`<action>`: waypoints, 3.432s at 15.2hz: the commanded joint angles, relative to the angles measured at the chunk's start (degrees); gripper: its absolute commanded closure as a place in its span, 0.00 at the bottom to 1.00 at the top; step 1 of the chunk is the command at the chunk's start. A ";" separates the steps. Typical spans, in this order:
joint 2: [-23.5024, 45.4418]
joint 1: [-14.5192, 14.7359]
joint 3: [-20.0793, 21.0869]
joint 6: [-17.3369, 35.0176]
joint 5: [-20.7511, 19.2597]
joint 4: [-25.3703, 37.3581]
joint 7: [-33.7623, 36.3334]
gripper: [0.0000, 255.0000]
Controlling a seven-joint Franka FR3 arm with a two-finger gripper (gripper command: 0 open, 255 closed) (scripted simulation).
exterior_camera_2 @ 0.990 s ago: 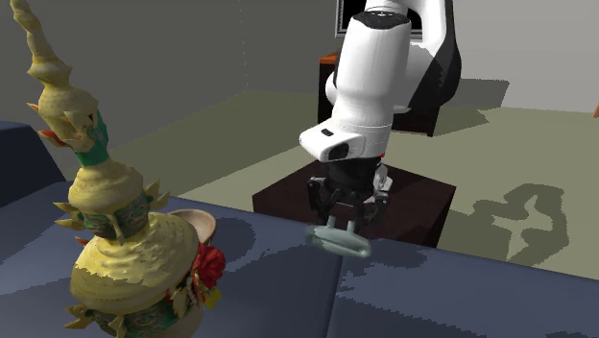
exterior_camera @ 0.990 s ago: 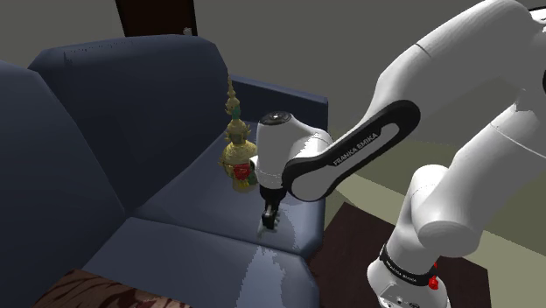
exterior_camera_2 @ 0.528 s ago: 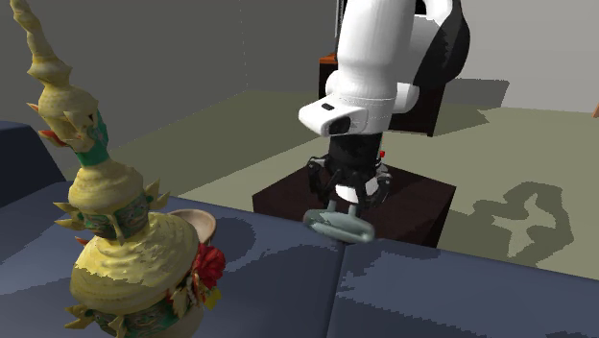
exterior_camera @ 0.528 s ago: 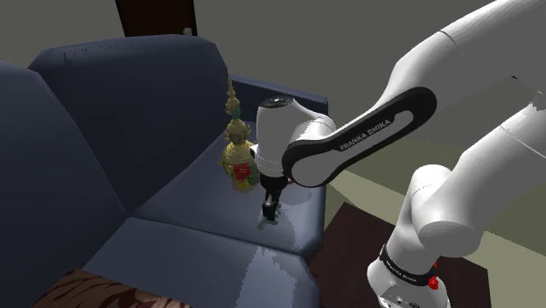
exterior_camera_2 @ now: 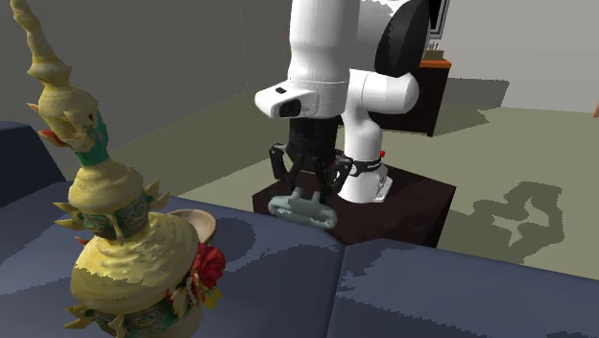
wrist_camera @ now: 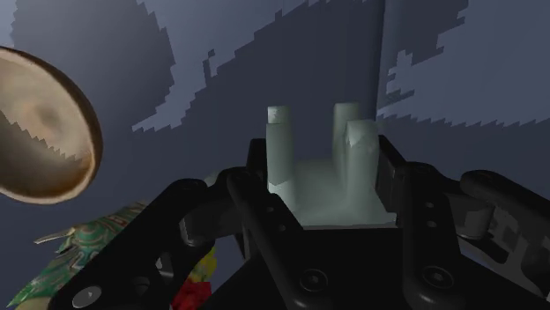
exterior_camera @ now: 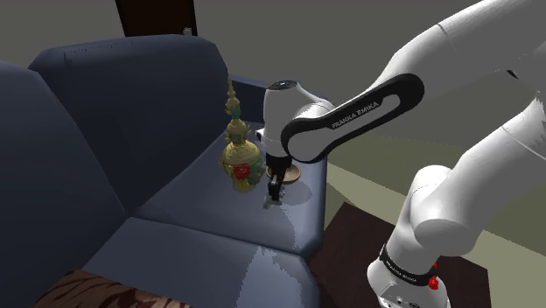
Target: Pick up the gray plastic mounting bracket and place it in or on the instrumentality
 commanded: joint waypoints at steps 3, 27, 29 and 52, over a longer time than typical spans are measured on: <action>3.12 -3.14 -3.94 0.88 -2.19 2.54 -5.42 1.00; 26.41 -13.50 -17.99 4.25 -2.33 23.96 -29.36 1.00; 27.35 -13.53 -17.99 5.74 -2.20 23.41 -29.39 1.00; 29.95 -13.58 -17.92 9.64 -1.83 22.07 -29.40 0.00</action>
